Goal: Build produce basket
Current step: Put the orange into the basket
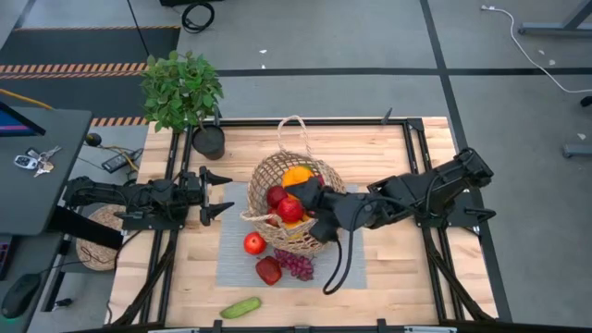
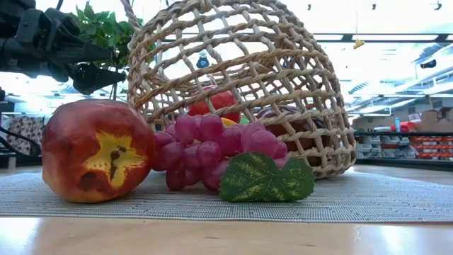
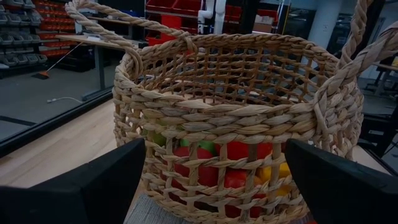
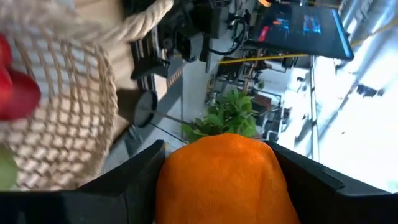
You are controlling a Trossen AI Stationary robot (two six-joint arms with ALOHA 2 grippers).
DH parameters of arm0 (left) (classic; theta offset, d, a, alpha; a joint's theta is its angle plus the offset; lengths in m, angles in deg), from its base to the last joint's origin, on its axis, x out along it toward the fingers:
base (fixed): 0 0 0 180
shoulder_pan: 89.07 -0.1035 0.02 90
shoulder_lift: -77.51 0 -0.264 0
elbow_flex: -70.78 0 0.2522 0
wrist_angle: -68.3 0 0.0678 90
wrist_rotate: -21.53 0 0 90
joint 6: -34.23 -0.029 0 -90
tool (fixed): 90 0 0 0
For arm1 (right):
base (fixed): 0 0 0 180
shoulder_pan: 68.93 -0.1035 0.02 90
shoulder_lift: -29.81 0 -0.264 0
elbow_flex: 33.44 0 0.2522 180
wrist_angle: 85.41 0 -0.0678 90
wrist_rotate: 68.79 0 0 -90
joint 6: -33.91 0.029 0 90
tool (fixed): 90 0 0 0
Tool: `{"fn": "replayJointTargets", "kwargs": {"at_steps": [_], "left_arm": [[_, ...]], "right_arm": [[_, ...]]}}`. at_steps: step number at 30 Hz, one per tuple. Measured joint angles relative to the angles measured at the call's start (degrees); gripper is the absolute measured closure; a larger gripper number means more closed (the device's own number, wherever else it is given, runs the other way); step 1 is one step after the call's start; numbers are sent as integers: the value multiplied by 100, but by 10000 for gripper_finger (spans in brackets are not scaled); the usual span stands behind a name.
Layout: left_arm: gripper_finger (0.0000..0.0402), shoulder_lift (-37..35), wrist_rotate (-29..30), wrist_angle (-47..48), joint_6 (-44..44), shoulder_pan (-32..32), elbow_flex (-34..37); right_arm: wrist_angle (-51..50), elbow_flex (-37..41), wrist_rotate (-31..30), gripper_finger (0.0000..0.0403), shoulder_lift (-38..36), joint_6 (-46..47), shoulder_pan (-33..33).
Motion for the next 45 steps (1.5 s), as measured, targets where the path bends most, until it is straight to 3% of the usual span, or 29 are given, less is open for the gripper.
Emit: {"fn": "replayJointTargets", "kwargs": {"at_steps": [7,13,19,22,26,28,33,39,45], "left_arm": [[10,0,0,0,0,1,0],[10,0,0,0,-2,1,0],[10,1,0,0,0,1,-2],[10,-1,0,0,0,0,-2],[10,0,0,-1,0,0,-1],[10,2,0,0,-1,-2,0],[10,-1,0,0,0,0,-1],[10,0,0,0,-2,-1,-2],[10,-1,0,0,0,-1,-2]], "right_arm": [[1,0,-278,135,0,-507,212],[3,0,320,135,0,799,441],[3,0,896,135,2,4066,750],[-1,0,787,135,2,5895,862],[-156,0,361,135,4,9279,937],[-176,2,340,135,4,10125,1004],[-177,2,669,134,7,10038,1231],[-174,2,819,134,7,8914,1432],[-172,2,1116,133,7,8848,1581]]}}
